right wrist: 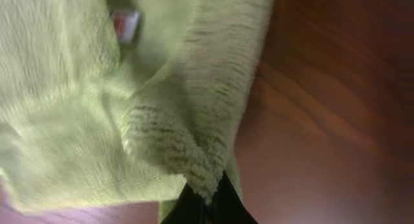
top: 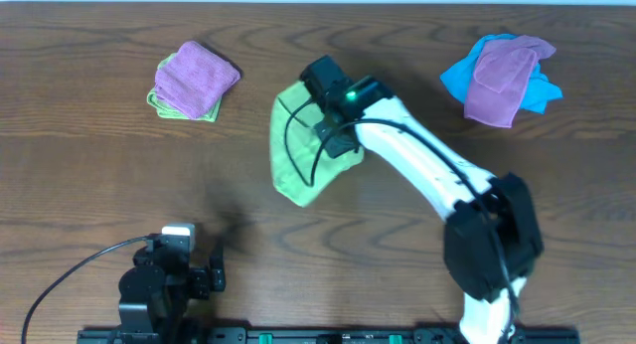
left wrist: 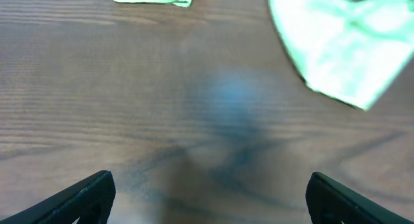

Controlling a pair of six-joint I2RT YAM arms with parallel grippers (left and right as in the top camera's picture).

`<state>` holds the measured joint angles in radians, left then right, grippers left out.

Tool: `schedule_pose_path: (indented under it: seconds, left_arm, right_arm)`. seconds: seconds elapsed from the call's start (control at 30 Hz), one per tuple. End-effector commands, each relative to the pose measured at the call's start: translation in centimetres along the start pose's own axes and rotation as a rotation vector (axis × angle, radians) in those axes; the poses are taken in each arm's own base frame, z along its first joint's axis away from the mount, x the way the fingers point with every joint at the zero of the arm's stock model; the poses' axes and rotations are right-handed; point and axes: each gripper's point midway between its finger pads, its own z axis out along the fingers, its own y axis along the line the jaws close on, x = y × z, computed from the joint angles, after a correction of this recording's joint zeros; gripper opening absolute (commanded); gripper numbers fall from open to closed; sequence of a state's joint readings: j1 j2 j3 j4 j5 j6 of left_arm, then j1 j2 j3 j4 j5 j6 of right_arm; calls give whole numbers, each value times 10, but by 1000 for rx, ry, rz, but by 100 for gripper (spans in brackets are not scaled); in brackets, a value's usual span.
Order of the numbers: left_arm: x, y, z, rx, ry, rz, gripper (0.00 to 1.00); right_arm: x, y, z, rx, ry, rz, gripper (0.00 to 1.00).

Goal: Fold the cloth

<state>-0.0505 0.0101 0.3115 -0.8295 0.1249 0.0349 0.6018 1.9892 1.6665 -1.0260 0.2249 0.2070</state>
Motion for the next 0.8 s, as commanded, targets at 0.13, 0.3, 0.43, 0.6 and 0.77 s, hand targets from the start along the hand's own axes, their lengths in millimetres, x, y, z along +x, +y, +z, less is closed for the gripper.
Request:
schedule_pose_path:
  seconds: [0.13, 0.3, 0.43, 0.6, 0.77]
  left_arm:
    - [2, -2, 3, 11, 1, -120, 95]
    - [-2, -10, 2, 60, -14, -117, 95]
    - [-14, -39, -2, 230, -50, -105, 96]
    - [-15, -66, -9, 396, -36, -99, 95]
    - [-14, -68, -8, 405, 6, -109, 95]
  right_arm:
    - [2, -85, -22, 261, -46, 419, 55]
    - [-2, -88, -15, 179, -18, 303, 79]
    - [-9, -53, -9, -68, -9, 29, 81]
    - [-4, -32, 4, -191, 18, -139, 77]
    - [7, -26, 36, -199, 98, -182, 77]
